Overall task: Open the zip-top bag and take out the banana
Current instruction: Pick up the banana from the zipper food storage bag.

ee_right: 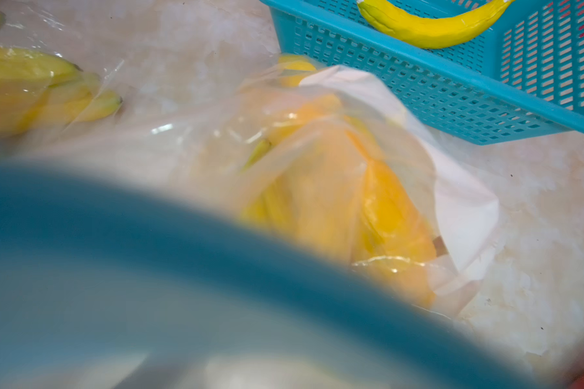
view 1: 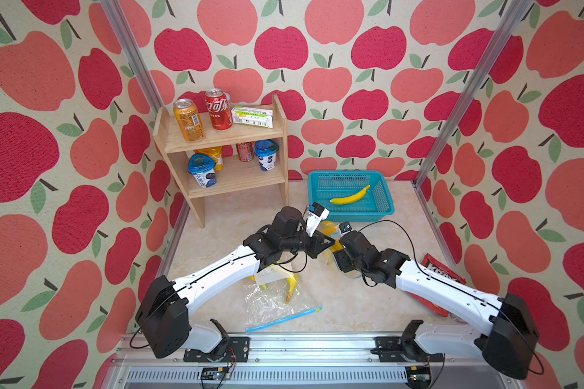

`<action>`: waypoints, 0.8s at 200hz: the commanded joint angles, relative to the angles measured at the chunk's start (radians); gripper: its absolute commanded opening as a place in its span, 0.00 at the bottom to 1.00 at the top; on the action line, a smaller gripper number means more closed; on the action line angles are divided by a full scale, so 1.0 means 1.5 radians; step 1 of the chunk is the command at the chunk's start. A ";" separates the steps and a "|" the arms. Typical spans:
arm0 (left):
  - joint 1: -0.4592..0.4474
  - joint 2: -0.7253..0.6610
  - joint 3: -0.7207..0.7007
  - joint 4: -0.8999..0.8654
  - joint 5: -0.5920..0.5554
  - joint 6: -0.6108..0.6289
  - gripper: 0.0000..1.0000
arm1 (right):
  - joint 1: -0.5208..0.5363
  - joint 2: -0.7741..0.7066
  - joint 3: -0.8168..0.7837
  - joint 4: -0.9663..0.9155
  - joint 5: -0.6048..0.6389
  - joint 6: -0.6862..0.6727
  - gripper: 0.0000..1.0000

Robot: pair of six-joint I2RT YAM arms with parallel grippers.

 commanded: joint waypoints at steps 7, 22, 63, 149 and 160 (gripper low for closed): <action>-0.001 -0.024 -0.005 0.039 0.021 -0.007 0.00 | -0.023 0.006 0.000 0.021 0.040 -0.030 0.79; -0.001 -0.026 -0.006 0.038 0.021 -0.007 0.00 | -0.006 -0.008 -0.001 0.044 0.043 -0.041 0.79; -0.001 -0.026 -0.015 0.064 0.031 -0.019 0.00 | 0.025 -0.007 -0.017 0.065 0.121 -0.085 0.80; 0.001 -0.044 -0.038 0.088 0.035 -0.027 0.00 | -0.060 0.053 -0.063 0.095 0.105 0.002 0.80; 0.003 -0.048 -0.039 0.086 0.031 -0.027 0.00 | -0.080 0.045 -0.078 0.108 0.095 0.011 0.80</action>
